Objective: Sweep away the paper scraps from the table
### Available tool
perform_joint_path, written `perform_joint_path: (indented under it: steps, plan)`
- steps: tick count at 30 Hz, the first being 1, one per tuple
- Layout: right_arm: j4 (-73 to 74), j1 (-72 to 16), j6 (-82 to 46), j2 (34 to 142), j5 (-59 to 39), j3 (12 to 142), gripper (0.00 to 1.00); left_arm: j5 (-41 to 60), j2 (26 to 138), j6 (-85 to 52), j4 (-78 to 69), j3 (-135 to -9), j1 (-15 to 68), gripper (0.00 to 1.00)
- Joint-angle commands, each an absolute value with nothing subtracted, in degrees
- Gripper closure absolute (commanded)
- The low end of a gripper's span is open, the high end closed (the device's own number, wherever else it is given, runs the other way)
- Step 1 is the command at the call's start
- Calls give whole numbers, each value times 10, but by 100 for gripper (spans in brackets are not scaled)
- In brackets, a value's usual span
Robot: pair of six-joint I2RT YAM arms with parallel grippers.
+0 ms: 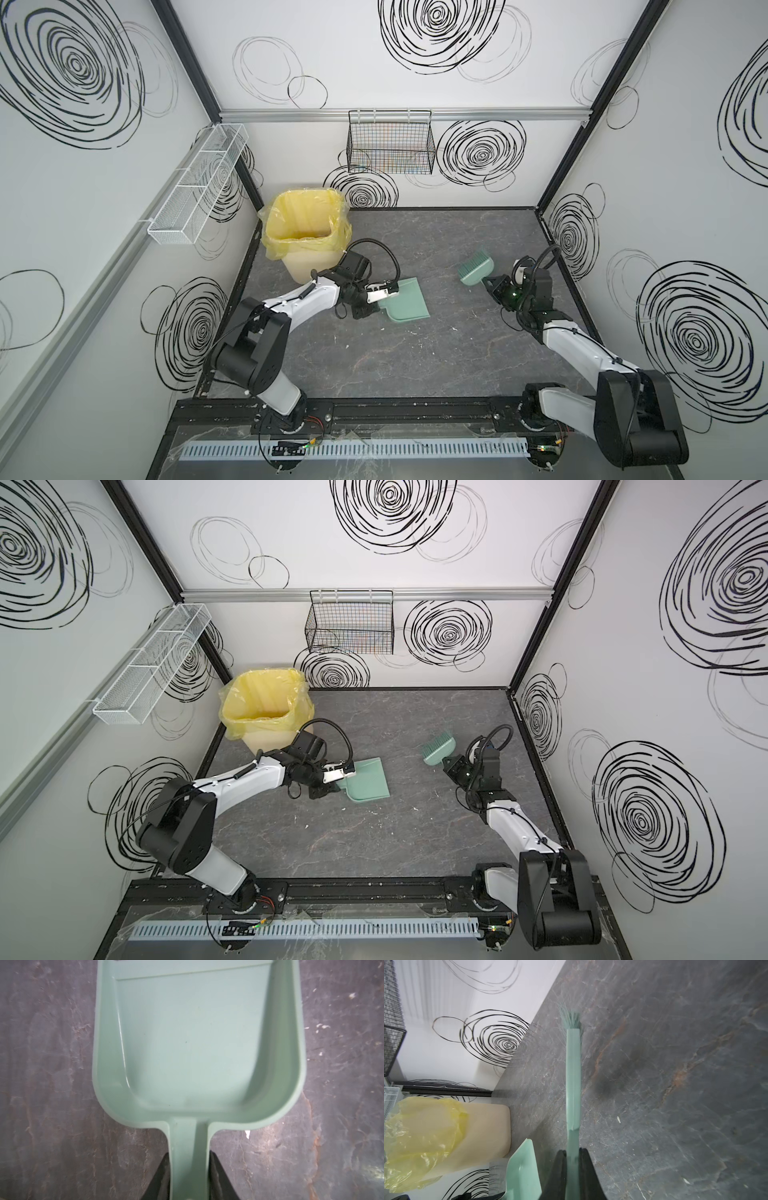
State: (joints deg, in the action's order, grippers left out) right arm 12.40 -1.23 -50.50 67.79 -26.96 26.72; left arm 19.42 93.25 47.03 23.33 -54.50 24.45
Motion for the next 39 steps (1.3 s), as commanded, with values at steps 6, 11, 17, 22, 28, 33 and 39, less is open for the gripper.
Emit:
perform_joint_path:
  steps: [6,11,17,22,28,33,39]
  plan:
    - [181,-6,-502,742,-304,285,100,172,980,460,204,-569,245,74]
    - [183,-6,-494,757,-304,287,100,174,966,462,211,-572,243,40]
    - [159,-4,-471,756,-288,280,100,253,892,469,261,-591,217,4]
    - [125,-4,-453,764,-266,273,85,337,801,459,324,-631,170,4]
    - [95,-5,-439,781,-248,268,60,430,708,424,320,-622,59,4]
    - [79,-4,-429,771,-223,252,38,459,676,420,300,-577,-11,4]
    - [30,-10,-407,721,-164,238,33,533,664,403,281,-538,-91,4]
